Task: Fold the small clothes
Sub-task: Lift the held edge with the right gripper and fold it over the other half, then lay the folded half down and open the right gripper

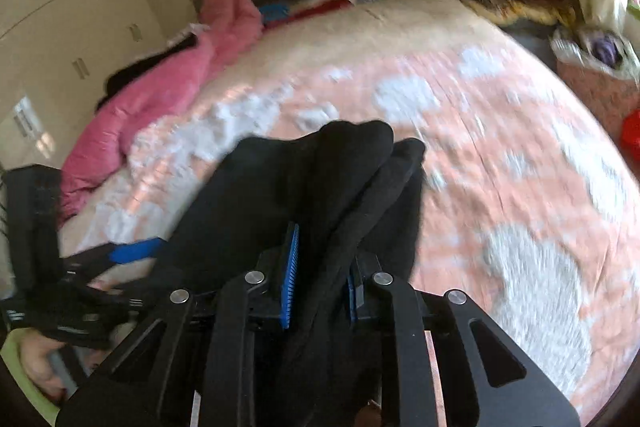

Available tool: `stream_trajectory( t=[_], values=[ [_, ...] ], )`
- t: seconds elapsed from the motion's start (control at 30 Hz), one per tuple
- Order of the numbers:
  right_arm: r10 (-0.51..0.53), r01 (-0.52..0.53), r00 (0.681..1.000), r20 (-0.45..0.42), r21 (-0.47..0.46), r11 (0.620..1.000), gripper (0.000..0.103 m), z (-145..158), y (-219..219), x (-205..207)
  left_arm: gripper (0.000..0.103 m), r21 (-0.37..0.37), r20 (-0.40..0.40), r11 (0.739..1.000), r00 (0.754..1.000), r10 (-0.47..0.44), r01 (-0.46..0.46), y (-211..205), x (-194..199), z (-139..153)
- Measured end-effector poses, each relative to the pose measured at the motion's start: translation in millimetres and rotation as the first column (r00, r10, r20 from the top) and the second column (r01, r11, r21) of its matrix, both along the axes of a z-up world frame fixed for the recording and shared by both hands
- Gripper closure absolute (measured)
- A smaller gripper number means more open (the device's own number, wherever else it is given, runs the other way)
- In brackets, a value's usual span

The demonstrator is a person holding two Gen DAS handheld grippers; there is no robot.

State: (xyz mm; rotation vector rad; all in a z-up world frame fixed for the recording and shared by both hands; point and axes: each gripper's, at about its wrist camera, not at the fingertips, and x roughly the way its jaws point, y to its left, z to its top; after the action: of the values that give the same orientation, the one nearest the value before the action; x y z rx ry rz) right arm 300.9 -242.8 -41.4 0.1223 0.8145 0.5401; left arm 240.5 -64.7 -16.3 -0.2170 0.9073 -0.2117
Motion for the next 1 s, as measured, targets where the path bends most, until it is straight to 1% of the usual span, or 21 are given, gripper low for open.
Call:
stream_trajectory(
  t=[0.03,0.1,0.17,0.2,0.3,0.37,0.57,0.6,0.63,0.7,0.73,0.87,0.9,1.0],
  values=[
    [-0.009,0.009,1.0,-0.018,0.002,1.0,0.085,-7,-4,3,0.011,0.004,-0.002,1.0,1.0,-0.006,0.006,-2,-1,-2],
    [-0.034,0.036,0.999,-0.034,0.046,0.998,0.084,-21,-16,-1,0.011,0.003,-0.007,1.0,1.0,-0.013,0.013,-5,-3,-6],
    [-0.065,0.069,0.997,-0.041,0.087,0.994,0.079,-26,-25,-6,0.011,0.001,-0.006,1.0,1.0,-0.013,0.013,-6,-5,-7],
    [-0.081,0.085,0.996,-0.039,0.089,0.992,0.074,-26,-26,-8,0.011,0.005,-0.004,1.0,1.0,-0.011,0.011,-6,-5,-6],
    [-0.093,0.095,0.995,-0.024,0.078,0.992,0.074,-22,-28,-14,0.011,0.013,-0.002,1.0,1.0,-0.009,0.009,-6,-7,-5],
    [-0.096,0.096,0.995,-0.003,0.05,0.994,0.073,-16,-27,-20,0.011,0.021,0.003,1.0,1.0,-0.006,0.006,-7,-9,-3],
    [-0.111,0.111,0.993,0.03,0.003,0.994,0.069,-8,-28,-38,0.011,0.033,0.006,0.999,1.0,-0.001,0.001,-8,-16,-1],
    [-0.112,0.112,0.993,0.037,-0.008,0.994,0.063,-6,-28,-42,0.011,0.037,0.008,0.999,1.0,-0.001,0.001,-7,-16,-1],
    [-0.117,0.117,0.992,0.043,-0.017,0.993,0.06,-6,-29,-45,0.011,0.04,0.01,0.999,1.0,0.001,-0.001,-7,-18,0],
    [-0.122,0.124,0.991,0.058,-0.031,0.992,0.059,-3,-31,-53,0.011,0.037,0.014,0.999,1.0,0.003,-0.004,-7,-20,2],
    [-0.127,0.129,0.99,0.063,-0.033,0.991,0.053,-2,-33,-58,0.011,0.035,0.014,0.999,1.0,0.004,-0.004,-6,-22,3],
    [-0.148,0.153,0.984,0.096,-0.052,0.987,0.041,6,-36,-76,0.011,0.037,0.024,0.999,1.0,0.003,-0.004,-4,-30,6],
    [-0.155,0.162,0.982,0.107,-0.061,0.985,0.033,8,-36,-82,0.011,0.037,0.028,0.999,1.0,0.003,-0.005,-3,-32,7],
    [-0.161,0.173,0.976,0.144,-0.077,0.982,0.028,13,-34,-98,0.011,0.033,0.037,0.999,0.999,0.005,-0.007,2,-39,10]
  ],
)
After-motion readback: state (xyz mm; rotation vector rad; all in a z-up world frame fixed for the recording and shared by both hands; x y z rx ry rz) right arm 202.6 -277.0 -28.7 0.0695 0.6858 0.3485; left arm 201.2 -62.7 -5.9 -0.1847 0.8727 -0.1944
